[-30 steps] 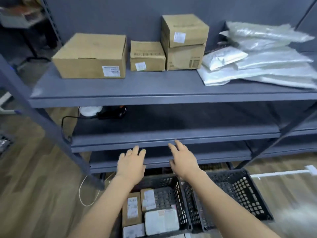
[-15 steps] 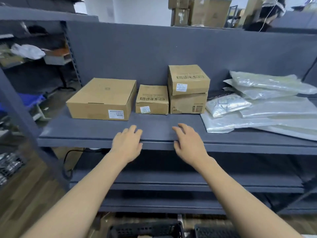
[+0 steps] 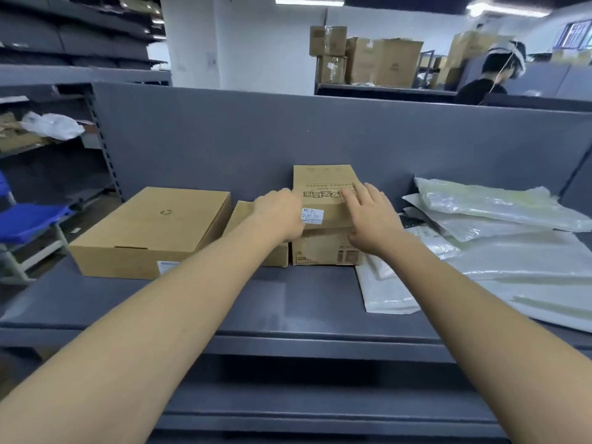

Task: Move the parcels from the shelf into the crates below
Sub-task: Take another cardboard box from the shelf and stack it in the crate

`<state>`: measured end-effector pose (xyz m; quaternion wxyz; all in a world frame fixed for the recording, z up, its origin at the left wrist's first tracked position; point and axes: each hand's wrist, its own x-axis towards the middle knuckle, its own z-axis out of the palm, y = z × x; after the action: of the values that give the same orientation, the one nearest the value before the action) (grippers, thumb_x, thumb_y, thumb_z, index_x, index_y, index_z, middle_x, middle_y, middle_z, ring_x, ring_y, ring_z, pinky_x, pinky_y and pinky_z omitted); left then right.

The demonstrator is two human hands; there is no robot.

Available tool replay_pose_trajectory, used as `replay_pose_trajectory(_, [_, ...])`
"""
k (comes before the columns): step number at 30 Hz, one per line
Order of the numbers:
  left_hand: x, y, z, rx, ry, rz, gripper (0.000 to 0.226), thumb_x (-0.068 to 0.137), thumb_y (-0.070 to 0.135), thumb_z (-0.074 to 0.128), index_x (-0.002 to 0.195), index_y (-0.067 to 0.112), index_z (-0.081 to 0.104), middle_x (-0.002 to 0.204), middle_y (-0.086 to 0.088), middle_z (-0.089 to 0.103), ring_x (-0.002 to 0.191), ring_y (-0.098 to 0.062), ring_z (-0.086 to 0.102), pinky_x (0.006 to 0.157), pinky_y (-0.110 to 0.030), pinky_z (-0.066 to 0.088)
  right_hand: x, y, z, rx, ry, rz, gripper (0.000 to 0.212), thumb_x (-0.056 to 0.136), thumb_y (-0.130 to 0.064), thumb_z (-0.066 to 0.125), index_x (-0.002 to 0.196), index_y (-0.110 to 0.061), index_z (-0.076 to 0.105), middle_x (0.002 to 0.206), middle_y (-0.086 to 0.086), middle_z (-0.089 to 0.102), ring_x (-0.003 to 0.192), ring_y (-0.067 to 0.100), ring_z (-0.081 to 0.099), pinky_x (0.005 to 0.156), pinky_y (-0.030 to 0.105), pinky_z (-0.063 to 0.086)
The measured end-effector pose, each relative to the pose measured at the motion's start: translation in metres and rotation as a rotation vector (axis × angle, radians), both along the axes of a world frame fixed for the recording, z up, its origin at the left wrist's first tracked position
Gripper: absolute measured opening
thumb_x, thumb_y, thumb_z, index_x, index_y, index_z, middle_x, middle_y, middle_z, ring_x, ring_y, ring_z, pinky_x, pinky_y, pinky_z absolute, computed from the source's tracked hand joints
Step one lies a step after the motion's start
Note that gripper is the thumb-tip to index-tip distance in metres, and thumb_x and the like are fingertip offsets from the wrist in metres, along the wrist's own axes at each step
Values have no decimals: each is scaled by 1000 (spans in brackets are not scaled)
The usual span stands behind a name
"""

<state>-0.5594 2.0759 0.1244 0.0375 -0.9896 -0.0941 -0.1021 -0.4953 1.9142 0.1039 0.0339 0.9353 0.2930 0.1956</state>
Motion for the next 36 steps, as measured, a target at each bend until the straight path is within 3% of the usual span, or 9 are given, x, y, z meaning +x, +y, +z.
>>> replay_pose_trajectory(4, [24, 1, -4, 28, 53, 45, 54, 89, 33, 59, 133, 13, 34, 120, -8, 49, 110, -27, 52, 69, -34, 38, 19, -1, 2, -44, 74, -65, 84, 83, -15, 60, 149, -12, 7, 155, 16, 8, 142, 35, 10, 115, 40, 15])
replay_pose_trajectory(6, [29, 1, -8, 21, 65, 49, 55, 90, 30, 58, 134, 13, 31, 121, -8, 48, 112, -27, 51, 68, -35, 36, 25, 1, -1, -24, 132, -78, 85, 85, -14, 59, 150, -12, 4, 155, 20, 7, 140, 36, 17, 113, 40, 19])
replay_pose_trajectory(9, [36, 2, -18, -59, 77, 48, 61, 89, 28, 60, 137, 11, 26, 123, -9, 49, 111, -29, 53, 71, -36, 41, 30, 4, -11, 123, 248, -68, 78, 87, -8, 54, 150, -11, 8, 153, 21, 8, 119, 38, 42, 94, 37, 36])
replay_pose_trajectory(12, [42, 2, -29, -234, 38, 6, 69, 86, 20, 64, 141, 7, 24, 123, -16, 49, 107, -33, 54, 82, -37, 46, 30, 5, -17, 216, 259, -38, 73, 89, -3, 51, 149, -9, 9, 153, 21, 5, 110, 38, 48, 78, 33, 36])
replay_pose_trajectory(21, [-6, -2, -28, -247, -160, -35, 67, 87, 18, 64, 143, 12, 25, 117, -14, 57, 105, -32, 55, 77, -34, 42, -5, -1, -10, 369, 229, 93, 65, 88, -16, 62, 142, -5, 27, 149, 19, 17, 115, 39, 46, 96, 38, 39])
replay_pose_trajectory(25, [-70, -8, -48, -469, -264, -65, 75, 88, 17, 61, 149, 20, 17, 126, -8, 53, 114, -27, 50, 82, -28, 37, -60, -8, -19, 505, 162, 183, 71, 81, -16, 70, 141, -6, 34, 150, 19, 19, 128, 39, 37, 106, 39, 32])
replay_pose_trajectory(29, [-144, -24, -79, -737, -375, -77, 66, 90, 41, 56, 147, 27, 24, 139, 6, 44, 124, -11, 41, 102, -32, 37, -129, -21, -58, 666, 176, 222, 74, 79, -10, 73, 142, -4, 35, 151, 23, 21, 138, 37, 26, 114, 45, 27])
replay_pose_trajectory(33, [-204, -41, -92, -1032, -454, -14, 36, 88, 51, 46, 119, 32, 43, 117, 12, 53, 96, 3, 54, 76, -9, 44, -198, -41, -103, 821, 171, 173, 72, 79, -12, 75, 141, -12, 39, 151, 12, 23, 138, 27, 30, 107, 47, 38])
replay_pose_trajectory(36, [-225, -41, -99, -1200, -360, 79, 59, 86, 41, 60, 136, 27, 32, 114, 12, 54, 92, 1, 59, 66, -9, 45, -235, -51, -126, 882, 126, 138, 73, 76, -11, 77, 138, -16, 39, 149, 7, 22, 138, 22, 30, 104, 46, 41])
